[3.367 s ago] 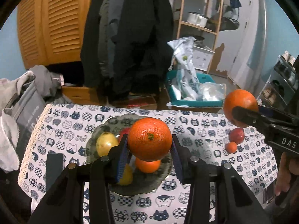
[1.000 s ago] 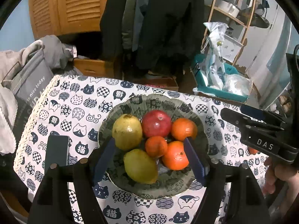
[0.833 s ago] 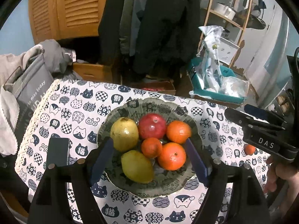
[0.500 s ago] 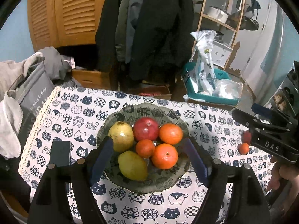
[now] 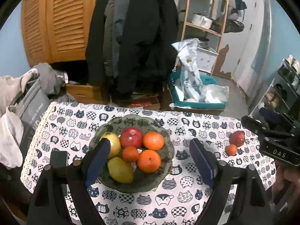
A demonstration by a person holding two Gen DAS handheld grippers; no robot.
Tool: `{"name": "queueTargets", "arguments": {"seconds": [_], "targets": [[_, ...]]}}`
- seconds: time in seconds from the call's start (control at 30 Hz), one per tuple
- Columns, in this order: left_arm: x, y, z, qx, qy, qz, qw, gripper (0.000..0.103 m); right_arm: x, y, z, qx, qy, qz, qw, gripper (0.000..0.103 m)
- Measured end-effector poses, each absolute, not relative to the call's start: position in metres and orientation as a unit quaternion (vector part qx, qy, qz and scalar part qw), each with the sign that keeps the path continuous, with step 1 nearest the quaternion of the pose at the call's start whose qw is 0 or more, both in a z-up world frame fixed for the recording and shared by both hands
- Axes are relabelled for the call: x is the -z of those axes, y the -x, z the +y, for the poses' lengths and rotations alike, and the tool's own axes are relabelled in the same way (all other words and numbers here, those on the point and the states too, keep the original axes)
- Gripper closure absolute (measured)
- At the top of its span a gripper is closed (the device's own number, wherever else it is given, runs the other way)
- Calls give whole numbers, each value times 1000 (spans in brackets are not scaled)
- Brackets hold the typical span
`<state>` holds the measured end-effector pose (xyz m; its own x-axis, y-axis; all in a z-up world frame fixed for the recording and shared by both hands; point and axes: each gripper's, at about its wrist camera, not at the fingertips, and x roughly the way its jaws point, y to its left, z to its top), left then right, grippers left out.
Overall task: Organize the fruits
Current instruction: 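Lift both tools from the bowl and move toward the small red apple, then close the right tool on the small red apple and lift it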
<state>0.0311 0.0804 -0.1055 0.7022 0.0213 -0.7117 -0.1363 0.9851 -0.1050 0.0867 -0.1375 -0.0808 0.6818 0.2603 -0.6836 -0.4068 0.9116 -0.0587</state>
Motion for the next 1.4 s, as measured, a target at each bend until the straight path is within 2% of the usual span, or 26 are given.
{"name": "queueTargets", "arguments": {"seconds": [0.83, 1.4], "targets": [[80, -43, -15, 16, 19, 373, 927, 12, 70, -64, -274, -85, 59, 357, 928, 18], [93, -74, -67, 45, -6, 392, 919, 11, 84, -68, -335, -41, 21, 377, 925, 18]]}}
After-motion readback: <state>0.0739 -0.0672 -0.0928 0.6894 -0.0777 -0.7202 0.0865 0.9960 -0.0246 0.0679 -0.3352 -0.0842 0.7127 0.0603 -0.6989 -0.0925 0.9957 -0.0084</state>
